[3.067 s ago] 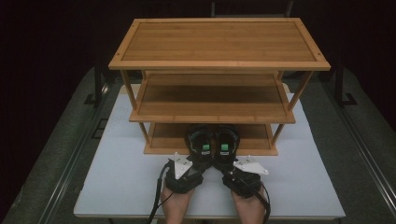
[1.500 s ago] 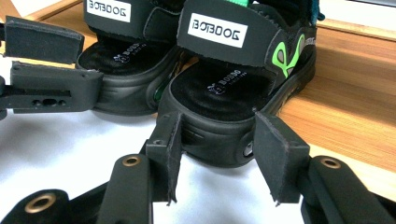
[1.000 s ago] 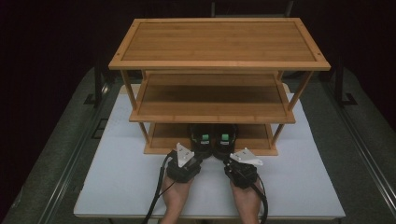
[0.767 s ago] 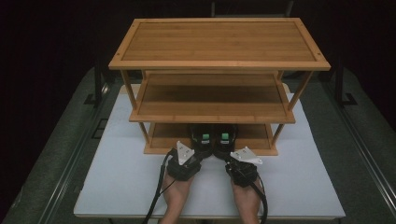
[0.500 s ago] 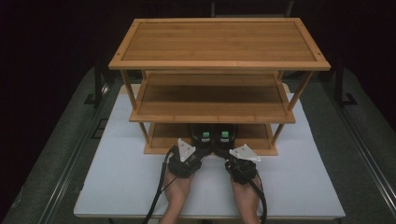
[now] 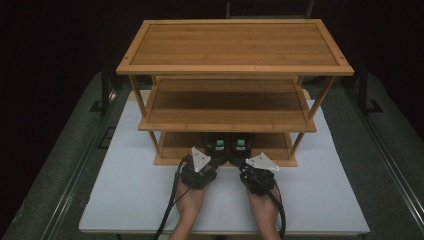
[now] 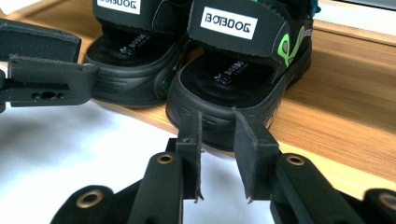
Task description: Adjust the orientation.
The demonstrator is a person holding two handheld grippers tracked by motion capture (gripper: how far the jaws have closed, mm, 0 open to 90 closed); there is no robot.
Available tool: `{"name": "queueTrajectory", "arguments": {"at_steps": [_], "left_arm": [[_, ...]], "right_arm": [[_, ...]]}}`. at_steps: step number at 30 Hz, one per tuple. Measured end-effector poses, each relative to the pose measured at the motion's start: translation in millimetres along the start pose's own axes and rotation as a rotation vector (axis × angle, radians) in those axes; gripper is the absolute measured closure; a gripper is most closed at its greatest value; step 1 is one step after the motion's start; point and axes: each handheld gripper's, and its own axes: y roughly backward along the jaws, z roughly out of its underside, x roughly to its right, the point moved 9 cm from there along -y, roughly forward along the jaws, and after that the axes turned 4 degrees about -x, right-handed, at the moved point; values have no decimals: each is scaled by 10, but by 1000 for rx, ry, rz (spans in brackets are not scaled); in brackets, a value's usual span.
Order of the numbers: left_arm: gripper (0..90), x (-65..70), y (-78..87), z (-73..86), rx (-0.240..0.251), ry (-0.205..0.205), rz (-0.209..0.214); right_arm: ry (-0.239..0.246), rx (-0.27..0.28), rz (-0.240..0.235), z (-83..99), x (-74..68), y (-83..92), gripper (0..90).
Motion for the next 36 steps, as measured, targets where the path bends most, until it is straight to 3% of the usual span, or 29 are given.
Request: {"name": "queueTrajectory", "arguments": {"at_steps": [7, 19, 26, 36], "left_arm": [[557, -19, 99, 48, -1, 0, 13], [538, -7, 213, 70, 6, 14, 51], [517, 7, 283, 108, -1, 15, 88], [493, -34, 373, 180, -16, 21, 110]], "right_arm": [[-13, 0, -24, 16, 15, 66, 682], [-37, -16, -105, 97, 103, 178, 648], [-34, -25, -139, 142, 165, 264, 624], [-17, -40, -169, 198, 270, 384, 600]]}}
